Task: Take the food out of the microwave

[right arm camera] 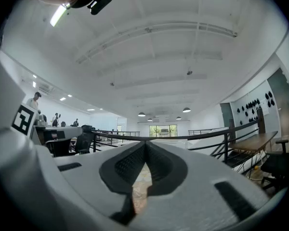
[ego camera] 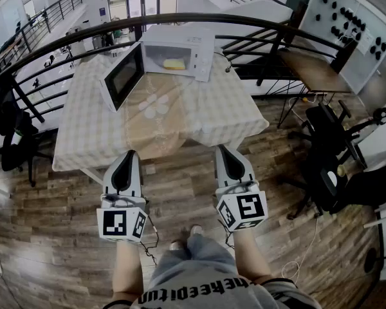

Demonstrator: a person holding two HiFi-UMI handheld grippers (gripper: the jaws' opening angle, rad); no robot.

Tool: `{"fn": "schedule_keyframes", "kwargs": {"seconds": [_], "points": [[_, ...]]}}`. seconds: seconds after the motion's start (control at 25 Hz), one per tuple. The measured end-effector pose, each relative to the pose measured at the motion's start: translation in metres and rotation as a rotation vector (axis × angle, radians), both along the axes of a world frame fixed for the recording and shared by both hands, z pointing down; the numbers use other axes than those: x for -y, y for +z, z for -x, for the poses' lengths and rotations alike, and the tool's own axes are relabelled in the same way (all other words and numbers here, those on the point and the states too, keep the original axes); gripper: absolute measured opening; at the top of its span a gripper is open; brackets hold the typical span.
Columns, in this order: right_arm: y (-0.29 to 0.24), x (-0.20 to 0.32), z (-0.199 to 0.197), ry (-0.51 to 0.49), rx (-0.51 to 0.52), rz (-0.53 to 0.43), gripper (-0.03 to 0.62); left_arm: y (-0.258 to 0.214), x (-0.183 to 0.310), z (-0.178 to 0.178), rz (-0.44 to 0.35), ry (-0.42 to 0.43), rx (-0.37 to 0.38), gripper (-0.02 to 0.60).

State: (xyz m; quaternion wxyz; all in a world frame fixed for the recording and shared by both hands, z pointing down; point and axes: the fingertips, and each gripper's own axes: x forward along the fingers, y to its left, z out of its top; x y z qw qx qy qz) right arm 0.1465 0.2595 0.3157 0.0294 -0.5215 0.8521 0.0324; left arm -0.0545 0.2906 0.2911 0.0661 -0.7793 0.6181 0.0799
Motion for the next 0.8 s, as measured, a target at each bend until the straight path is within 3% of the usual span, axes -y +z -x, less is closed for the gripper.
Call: {"fn": "schedule_keyframes", "kwargs": {"seconds": [0.8], "points": [[0.002, -0.009, 0.002, 0.060, 0.018, -0.017, 0.005, 0.001, -0.007, 0.010, -0.018, 0.033, -0.014, 0.011]]}}
